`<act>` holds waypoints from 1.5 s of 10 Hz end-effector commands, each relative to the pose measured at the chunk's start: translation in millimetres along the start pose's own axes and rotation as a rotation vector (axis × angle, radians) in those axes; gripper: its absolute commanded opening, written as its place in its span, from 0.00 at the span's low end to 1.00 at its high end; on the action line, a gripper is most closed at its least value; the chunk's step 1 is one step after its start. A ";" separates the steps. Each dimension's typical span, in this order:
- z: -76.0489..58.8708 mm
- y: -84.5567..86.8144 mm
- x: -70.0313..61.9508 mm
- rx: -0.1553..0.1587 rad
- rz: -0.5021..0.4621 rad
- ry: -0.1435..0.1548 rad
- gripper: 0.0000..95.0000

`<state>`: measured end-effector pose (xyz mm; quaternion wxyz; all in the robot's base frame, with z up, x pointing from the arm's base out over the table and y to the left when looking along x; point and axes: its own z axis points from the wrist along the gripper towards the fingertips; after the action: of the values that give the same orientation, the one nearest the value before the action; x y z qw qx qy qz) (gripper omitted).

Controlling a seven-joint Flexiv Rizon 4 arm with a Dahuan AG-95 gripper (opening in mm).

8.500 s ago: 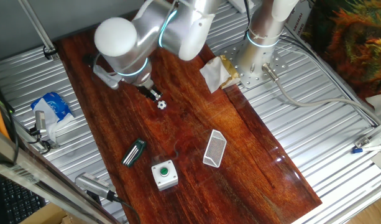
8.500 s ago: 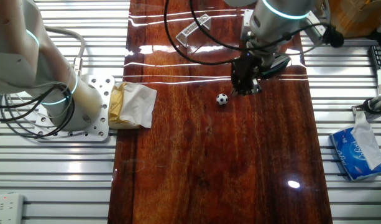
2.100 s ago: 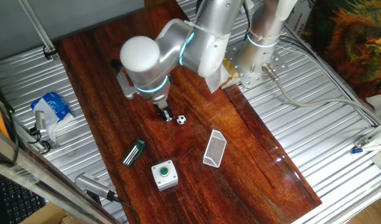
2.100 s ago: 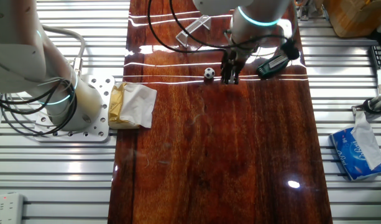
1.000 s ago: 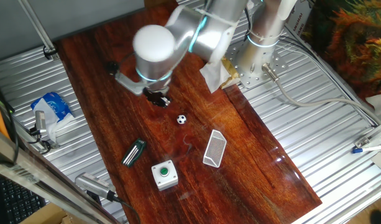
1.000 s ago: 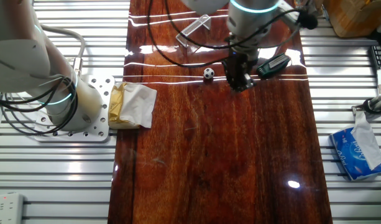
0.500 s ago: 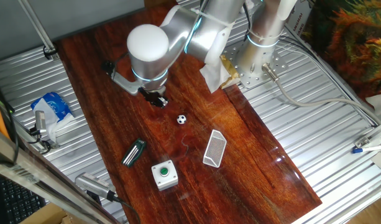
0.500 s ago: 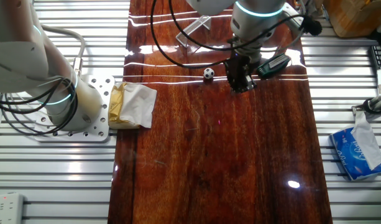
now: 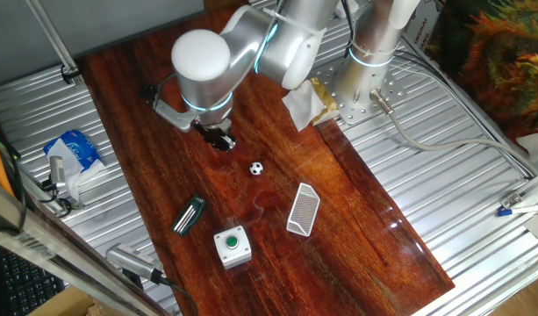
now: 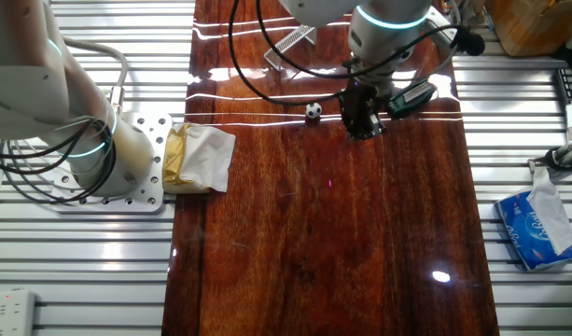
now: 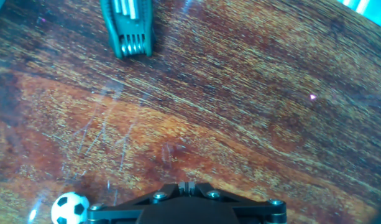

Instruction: Push the soccer ball into the goal

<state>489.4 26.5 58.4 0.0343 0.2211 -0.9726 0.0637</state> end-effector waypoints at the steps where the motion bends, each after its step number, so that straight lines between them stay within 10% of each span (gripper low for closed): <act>1: 0.8 0.6 -0.7 -0.016 0.043 0.003 0.00; 12: 5.9 -4.7 0.2 -0.057 0.117 0.028 0.00; 15: 17.3 -23.8 8.2 -0.116 0.128 0.009 0.00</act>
<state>492.6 1.4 45.2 0.0482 0.1531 -0.9869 0.0143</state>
